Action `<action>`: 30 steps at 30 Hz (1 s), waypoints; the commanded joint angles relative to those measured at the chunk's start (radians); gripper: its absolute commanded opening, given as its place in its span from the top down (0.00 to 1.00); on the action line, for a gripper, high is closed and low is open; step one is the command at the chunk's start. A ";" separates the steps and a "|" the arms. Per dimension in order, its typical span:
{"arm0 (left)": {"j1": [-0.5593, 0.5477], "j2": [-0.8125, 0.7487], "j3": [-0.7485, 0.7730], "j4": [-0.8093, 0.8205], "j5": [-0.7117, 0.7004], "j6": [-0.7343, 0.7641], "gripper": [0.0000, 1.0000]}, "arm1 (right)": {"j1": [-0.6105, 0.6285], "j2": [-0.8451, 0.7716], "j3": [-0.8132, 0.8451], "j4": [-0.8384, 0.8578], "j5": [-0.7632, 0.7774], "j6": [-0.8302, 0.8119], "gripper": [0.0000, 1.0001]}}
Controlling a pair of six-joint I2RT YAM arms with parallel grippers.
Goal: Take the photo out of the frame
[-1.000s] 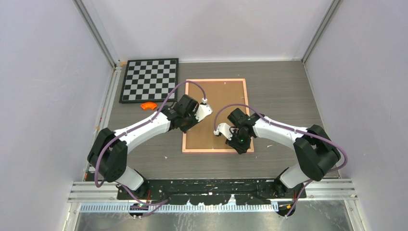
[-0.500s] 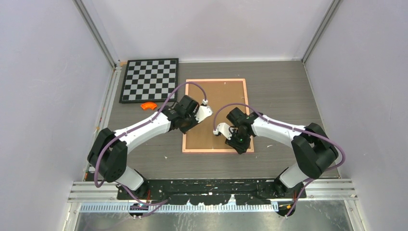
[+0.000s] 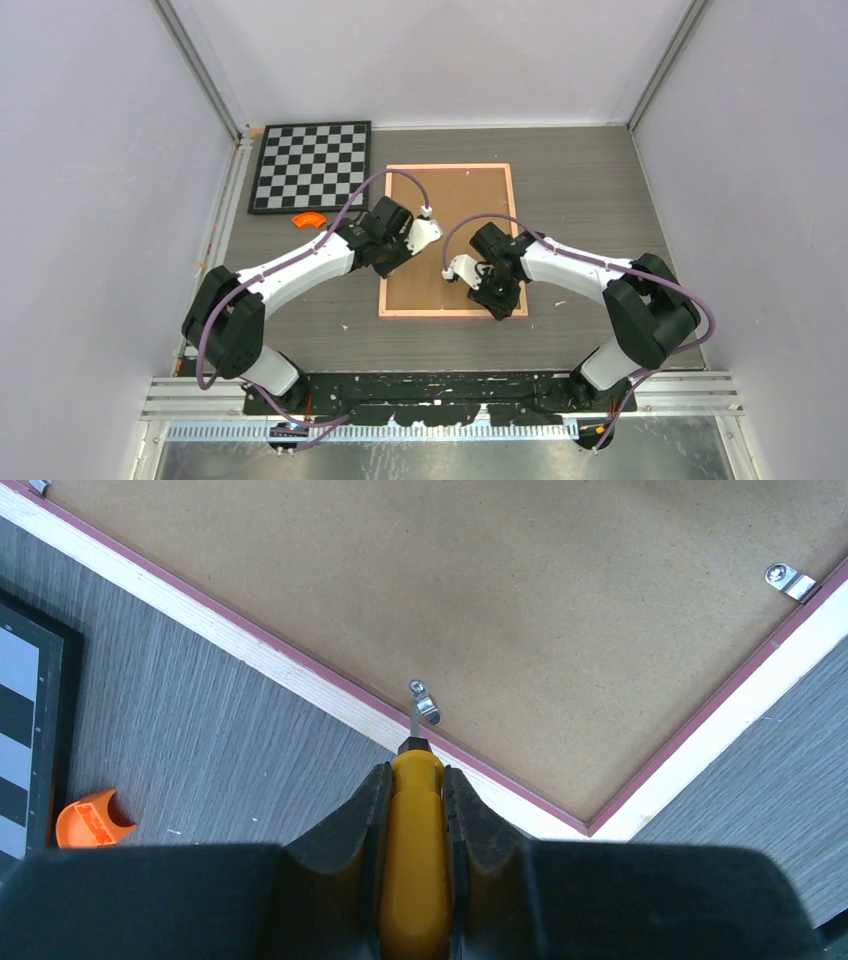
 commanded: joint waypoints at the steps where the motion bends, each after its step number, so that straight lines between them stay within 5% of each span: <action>1: -0.015 0.024 -0.008 -0.086 0.186 -0.064 1.00 | 0.006 0.035 0.005 0.023 -0.076 0.064 0.95; 19: 0.005 0.026 -0.052 -0.001 0.368 -0.179 1.00 | 0.007 0.047 0.013 0.016 -0.079 0.072 0.95; 30: 0.148 -0.015 -0.108 0.133 0.585 -0.329 1.00 | 0.006 0.062 0.020 0.009 -0.081 0.075 0.95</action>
